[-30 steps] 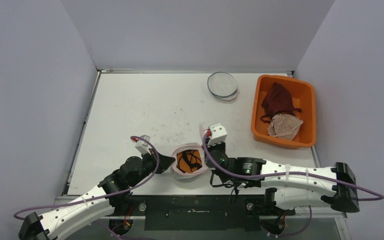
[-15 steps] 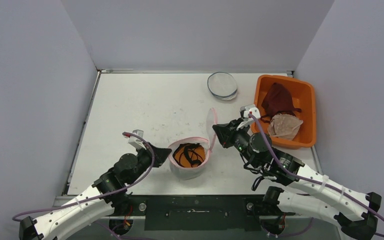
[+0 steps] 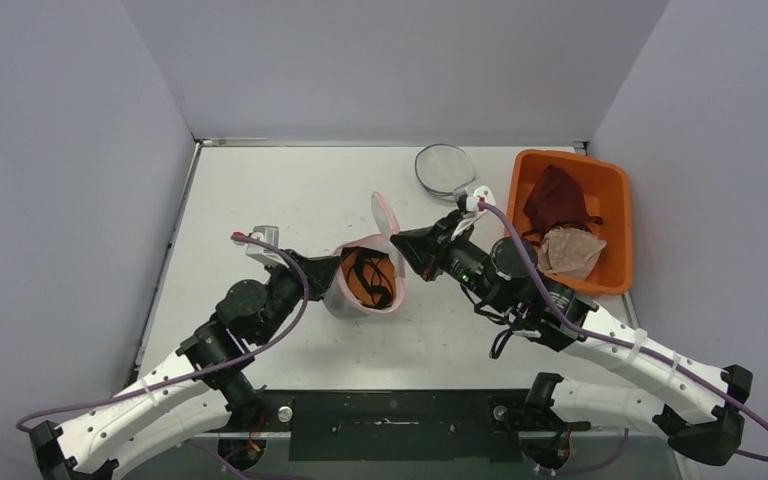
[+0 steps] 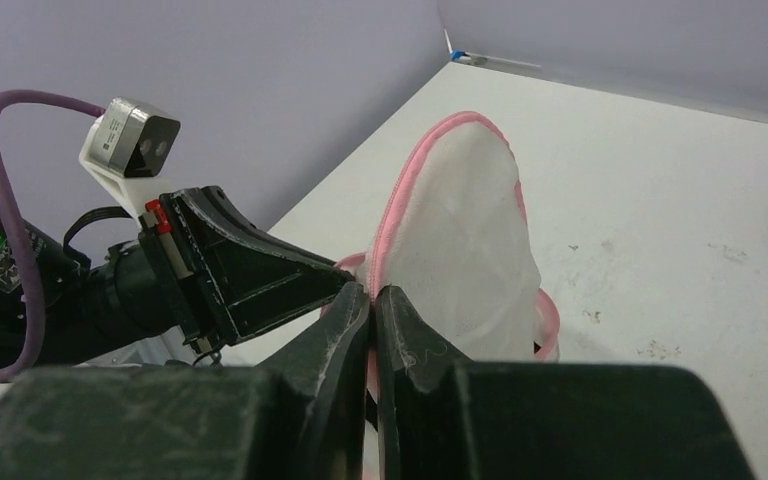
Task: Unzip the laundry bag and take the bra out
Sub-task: Open the laundry bag at the center of the board.
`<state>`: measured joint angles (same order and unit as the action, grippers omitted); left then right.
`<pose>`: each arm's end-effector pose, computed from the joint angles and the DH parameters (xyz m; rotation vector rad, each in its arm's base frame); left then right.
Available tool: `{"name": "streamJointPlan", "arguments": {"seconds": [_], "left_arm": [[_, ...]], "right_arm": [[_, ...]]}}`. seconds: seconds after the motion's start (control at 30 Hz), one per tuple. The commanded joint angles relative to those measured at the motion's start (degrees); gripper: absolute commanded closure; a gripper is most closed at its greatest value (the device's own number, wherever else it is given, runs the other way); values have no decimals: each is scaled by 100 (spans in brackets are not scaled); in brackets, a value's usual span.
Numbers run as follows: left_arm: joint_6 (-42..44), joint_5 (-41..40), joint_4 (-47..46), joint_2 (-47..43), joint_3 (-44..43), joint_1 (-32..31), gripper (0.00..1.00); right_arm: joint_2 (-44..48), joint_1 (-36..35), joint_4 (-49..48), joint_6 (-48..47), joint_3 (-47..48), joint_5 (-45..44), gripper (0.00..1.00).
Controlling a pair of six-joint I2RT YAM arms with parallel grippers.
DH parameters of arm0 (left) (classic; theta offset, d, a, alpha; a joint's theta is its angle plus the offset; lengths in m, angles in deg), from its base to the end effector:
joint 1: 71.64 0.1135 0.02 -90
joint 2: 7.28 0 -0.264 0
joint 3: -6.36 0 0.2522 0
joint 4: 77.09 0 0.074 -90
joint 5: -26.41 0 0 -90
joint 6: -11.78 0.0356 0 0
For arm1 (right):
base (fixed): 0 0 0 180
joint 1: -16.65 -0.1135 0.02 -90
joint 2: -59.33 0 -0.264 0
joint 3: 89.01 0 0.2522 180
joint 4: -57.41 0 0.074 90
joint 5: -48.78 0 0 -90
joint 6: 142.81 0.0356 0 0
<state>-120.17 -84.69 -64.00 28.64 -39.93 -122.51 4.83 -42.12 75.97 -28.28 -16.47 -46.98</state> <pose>0.1118 -0.1171 0.3087 -0.1663 1.6924 -0.9414 0.1150 0.1828 0.4055 -0.4145 1.6301 1.0432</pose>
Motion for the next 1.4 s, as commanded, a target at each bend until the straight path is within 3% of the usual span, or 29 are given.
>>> {"name": "streamJointPlan", "arguments": {"seconds": [0.0, 0.27, 0.47, 0.77, 0.83, 0.9, 0.97, 1.1, 1.23, 1.37], "left_arm": [[161, -191, -353, 62, 57, 32, 100], [-344, -230, -734, -32, 1316, 110, 100], [-493, -77, -791, -270, 1756, 116, 100], [-731, 146, -560, -251, 2103, 116, 100], [-744, 186, -505, -193, 2119, 113, 100], [-748, 237, -485, -105, 2105, 118, 100], [-757, 284, -470, -22, 2099, 113, 100], [-762, 378, -482, 109, 2055, 115, 100], [-840, 456, -284, 134, 1948, 113, 100], [-951, 434, 32, -10, 1818, 114, 100]], "right_arm": [[124, 96, -635, -56, -72, 112, 95], [450, 267, -970, 206, -1224, -74, 95], [898, 269, -931, 359, -1996, -356, 95], [2109, 269, -63, 920, -2892, -1508, 94], [2446, 269, 279, 1020, -2985, -1849, 88], [2698, 271, 616, 1057, -2995, -2089, 73], [2878, 269, 936, 1007, -2928, -2248, 50], [2873, 269, 1350, 631, -2513, -2273, 29], [2351, 260, 1335, 282, -1931, -1657, 28], [1465, 174, 701, 295, -1811, -722, 43]]}}
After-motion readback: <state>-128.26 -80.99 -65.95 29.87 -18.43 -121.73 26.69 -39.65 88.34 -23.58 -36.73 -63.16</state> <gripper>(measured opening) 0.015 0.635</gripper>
